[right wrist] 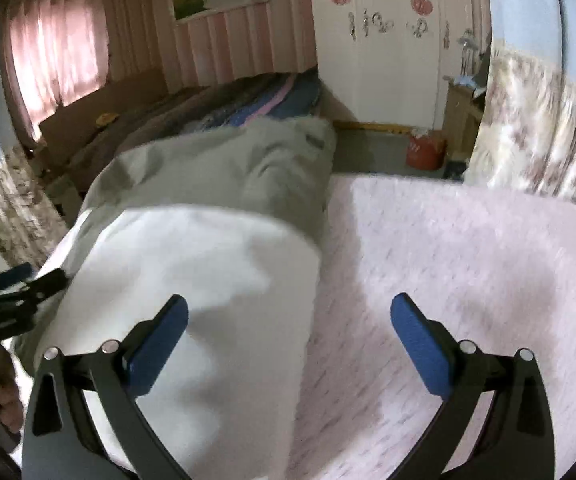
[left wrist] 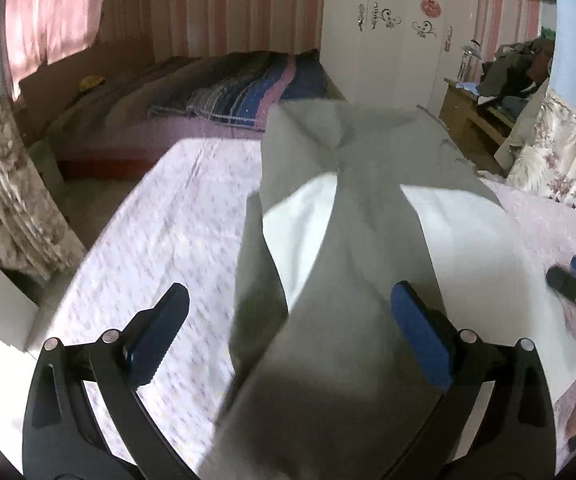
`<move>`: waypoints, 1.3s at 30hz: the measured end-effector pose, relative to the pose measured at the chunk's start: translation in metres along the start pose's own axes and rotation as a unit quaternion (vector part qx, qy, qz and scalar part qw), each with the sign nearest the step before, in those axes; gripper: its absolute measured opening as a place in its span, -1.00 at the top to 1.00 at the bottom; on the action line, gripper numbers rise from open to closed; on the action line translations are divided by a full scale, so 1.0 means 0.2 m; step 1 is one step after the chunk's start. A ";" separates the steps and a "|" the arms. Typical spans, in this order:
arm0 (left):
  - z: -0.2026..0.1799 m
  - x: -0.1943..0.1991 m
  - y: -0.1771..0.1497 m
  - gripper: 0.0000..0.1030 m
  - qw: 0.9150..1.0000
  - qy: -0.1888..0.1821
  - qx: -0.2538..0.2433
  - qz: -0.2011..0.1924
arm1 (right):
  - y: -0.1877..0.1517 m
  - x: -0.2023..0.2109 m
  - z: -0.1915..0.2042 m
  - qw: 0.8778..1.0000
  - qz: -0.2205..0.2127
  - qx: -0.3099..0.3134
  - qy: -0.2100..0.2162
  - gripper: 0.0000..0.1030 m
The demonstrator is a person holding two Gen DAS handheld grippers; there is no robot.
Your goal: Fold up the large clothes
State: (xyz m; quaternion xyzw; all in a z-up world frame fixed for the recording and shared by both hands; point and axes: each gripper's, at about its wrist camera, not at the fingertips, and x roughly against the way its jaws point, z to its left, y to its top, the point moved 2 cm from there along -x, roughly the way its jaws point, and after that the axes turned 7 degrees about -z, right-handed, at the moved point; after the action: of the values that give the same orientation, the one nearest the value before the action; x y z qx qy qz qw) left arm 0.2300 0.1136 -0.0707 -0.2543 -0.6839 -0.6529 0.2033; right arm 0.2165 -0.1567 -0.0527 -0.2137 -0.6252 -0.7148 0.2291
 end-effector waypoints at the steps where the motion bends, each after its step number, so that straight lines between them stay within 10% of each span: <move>1: 0.01 -0.02 -0.02 -0.94 1.000 -0.001 0.005 0.002 | -0.02 -0.01 0.01 1.000 0.000 -0.003 -0.001 -0.96; 12: 0.09 -0.20 -0.07 -0.94 0.999 -0.029 0.019 0.028 | -0.09 -0.25 0.06 0.998 0.038 -0.021 0.039 -0.95; 19: 0.11 -0.22 -0.10 -0.94 0.999 -0.029 0.028 0.023 | -0.08 -0.23 0.10 0.998 0.024 -0.014 0.060 0.08; 23: 0.06 -0.19 -0.09 -0.94 1.000 -0.014 0.020 0.019 | -0.05 -0.17 0.06 0.998 0.000 -0.005 0.065 0.32; 29: -0.24 -0.11 -0.06 -0.08 0.999 -0.034 -0.023 0.002 | 0.01 -0.02 -0.06 0.998 -0.020 0.023 0.052 0.45; 39: -1.08 -0.11 -0.09 0.04 0.990 -0.133 -0.044 0.011 | 0.10 0.29 -0.77 0.998 -0.052 0.018 -0.013 0.50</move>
State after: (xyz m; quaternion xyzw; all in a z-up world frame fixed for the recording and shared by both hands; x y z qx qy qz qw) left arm 0.2246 -0.1035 -0.0832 -0.3553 -0.6728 -0.6402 0.1064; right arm 0.1790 -0.3149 -0.0215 -0.1857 -0.6513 -0.7116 0.1869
